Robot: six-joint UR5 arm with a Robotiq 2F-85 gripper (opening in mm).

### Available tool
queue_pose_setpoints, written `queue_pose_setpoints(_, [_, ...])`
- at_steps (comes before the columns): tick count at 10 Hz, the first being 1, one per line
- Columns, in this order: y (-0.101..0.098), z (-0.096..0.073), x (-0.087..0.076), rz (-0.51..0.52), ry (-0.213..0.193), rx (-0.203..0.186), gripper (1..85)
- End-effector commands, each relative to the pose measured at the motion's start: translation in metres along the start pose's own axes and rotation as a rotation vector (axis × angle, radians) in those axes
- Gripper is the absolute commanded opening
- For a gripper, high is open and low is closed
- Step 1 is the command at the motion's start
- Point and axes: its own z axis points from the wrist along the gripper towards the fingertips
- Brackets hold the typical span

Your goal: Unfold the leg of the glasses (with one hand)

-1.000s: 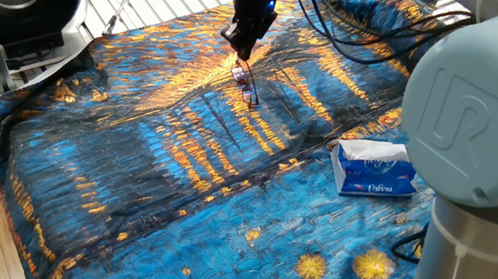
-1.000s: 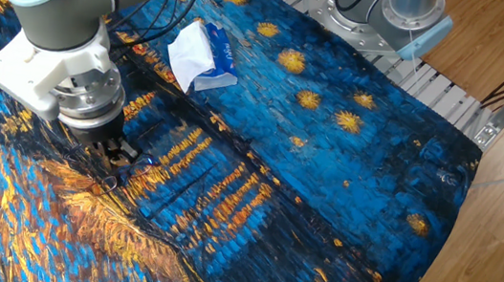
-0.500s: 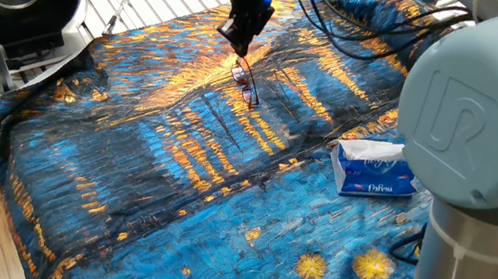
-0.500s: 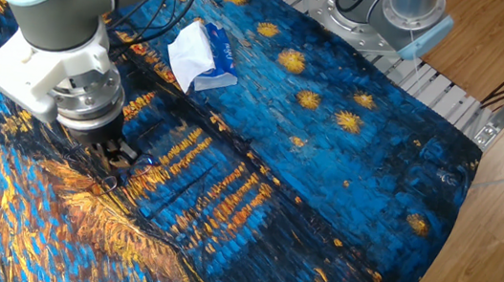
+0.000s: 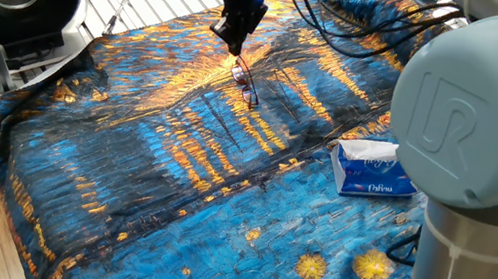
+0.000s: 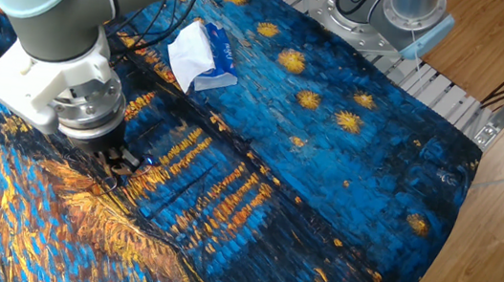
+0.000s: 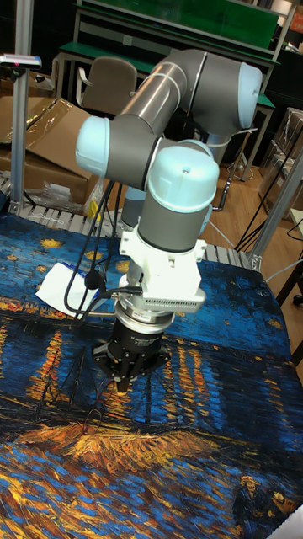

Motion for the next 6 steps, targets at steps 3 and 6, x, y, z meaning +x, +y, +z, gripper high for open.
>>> queue_pose_setpoints(3, [0.005, -0.004, 0.021, 0.011, 0.057, -0.040, 1.0])
queue_pose_setpoints(6, [0.001, -0.001, 0.033, -0.013, 0.076, -0.060, 1.0])
